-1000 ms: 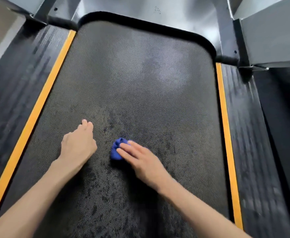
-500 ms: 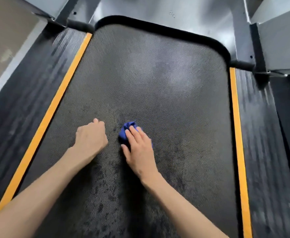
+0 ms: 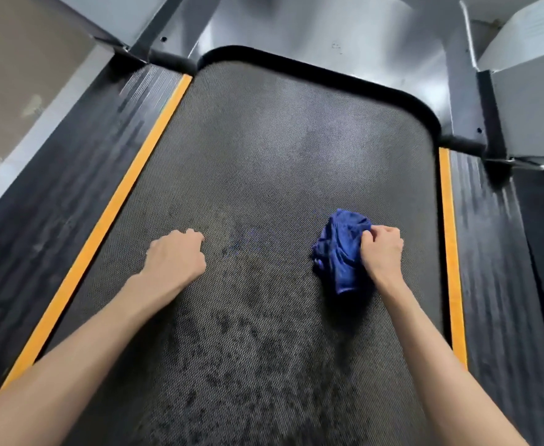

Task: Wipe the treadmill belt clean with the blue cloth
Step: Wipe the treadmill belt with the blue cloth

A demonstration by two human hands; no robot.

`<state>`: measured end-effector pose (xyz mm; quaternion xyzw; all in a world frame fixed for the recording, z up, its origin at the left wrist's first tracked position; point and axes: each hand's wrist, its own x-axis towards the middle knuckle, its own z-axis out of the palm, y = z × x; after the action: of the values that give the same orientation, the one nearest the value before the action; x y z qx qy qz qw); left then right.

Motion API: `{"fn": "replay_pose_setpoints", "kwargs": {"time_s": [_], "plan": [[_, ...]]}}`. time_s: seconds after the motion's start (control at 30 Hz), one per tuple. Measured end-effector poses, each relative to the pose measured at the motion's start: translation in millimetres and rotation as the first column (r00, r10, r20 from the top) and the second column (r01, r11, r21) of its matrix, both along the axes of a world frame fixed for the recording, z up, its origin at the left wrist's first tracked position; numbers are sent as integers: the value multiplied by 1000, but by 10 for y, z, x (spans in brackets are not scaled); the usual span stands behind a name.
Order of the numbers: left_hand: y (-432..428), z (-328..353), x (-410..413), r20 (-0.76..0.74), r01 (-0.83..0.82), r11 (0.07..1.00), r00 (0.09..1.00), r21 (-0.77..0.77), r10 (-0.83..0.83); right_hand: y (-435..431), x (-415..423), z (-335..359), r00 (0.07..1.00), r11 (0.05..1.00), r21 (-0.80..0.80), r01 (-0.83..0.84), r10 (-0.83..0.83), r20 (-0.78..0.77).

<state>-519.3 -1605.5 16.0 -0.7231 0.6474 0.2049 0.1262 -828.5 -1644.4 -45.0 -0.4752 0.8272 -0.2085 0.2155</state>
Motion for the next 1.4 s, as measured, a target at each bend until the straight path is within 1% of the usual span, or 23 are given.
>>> {"fn": "replay_pose_setpoints", "kwargs": {"time_s": [0.1, 0.17, 0.23, 0.33, 0.43, 0.53, 0.6, 0.67, 0.7, 0.77, 0.8, 0.83, 0.87, 0.9, 0.97, 1.0, 1.07, 1.17, 1.2, 1.23, 1.27, 1.33, 1.4], "plan": [[31, 12, -67, 66, 39, 999, 997, 7, -39, 98, 263, 42, 988, 993, -115, -22, 4, -156], [39, 15, -94, 102, 57, 998, 993, 14, -58, 215, 520, 64, 948, 975, -184, -127, 64, -311], [43, 12, -107, 122, 61, 998, 990, 22, -63, 296, 645, -38, 912, 957, -182, -225, 141, -385], [48, 12, -104, 126, 52, 998, 990, 47, -58, 200, 400, -208, 930, 953, -158, -260, 202, -308], [52, -2, -86, 113, 47, 998, 992, 34, -51, 26, 92, -269, 944, 929, -249, -273, 208, -258], [69, -29, -84, 98, 43, 999, 994, 18, -44, -37, 247, -291, 968, 960, -163, -228, 205, -146], [69, -91, -80, 103, 50, 999, 993, 1, -50, 80, 455, -346, 941, 939, -137, -315, 290, -175], [87, -146, -80, 114, 84, 996, 990, -43, -79, 342, 653, -341, 866, 863, -129, -488, 461, -191], [105, -160, -93, 113, 94, 994, 990, -57, -87, 541, 739, -349, 792, 790, -106, -604, 582, -185], [123, -185, -103, 115, 105, 992, 989, -67, -97, 946, 866, -338, 571, 576, -64, -815, 779, -260], [132, -190, -92, 120, 111, 991, 988, -70, -102, 1015, 848, -323, 462, 481, -39, -876, 812, -357], [139, -194, -74, 118, 115, 991, 987, -74, -106, 927, 754, -330, 395, 428, -23, -904, 810, -433], [142, -197, -50, 110, 117, 990, 988, -81, -107, 778, 652, -351, 404, 460, -11, -888, 767, -498], [146, -192, -25, 95, 111, 991, 990, -80, -103, 598, 542, -379, 489, 564, -23, -825, 695, -528], [163, -162, 0, 66, 90, 994, 994, -61, -86, 164, 275, -363, 761, 823, -102, -559, 461, -456], [168, -151, -1, 50, 80, 996, 996, -48, -78, -31, 137, -330, 857, 899, -123, -421, 350, -378], [187, -142, -21, 39, 68, 997, 997, -36, -66, -247, 16, -283, 938, 955, -124, -268, 229, -261], [197, -165, -47, 55, 58, 997, 997, -60, -54, -137, 351, -293, 946, 969, -124, -212, 172, -274], [192, -163, -69, 48, 42, 997, 998, -69, -38, 60, 552, -298, 931, 952, -138, -274, 227, -286], [192, -176, -89, 61, 47, 996, 997, -69, -43, 322, 760, -306, 893, 909, -138, -393, 342, -293], [191, -193, -116, 85, 65, 996, 995, -65, -60, 622, 940, -318, 821, 835, -118, -538, 486, -300], [209, -242, -112, 114, 86, 994, 990, -66, -78, 1056, 1049, -331, 599, 618, -65, -784, 724, -341], [229, -281, -40, 78, 99, 989, 993, -112, -90, 1047, 856, -342, 432, 449, -43, -893, 823, -368]]}}
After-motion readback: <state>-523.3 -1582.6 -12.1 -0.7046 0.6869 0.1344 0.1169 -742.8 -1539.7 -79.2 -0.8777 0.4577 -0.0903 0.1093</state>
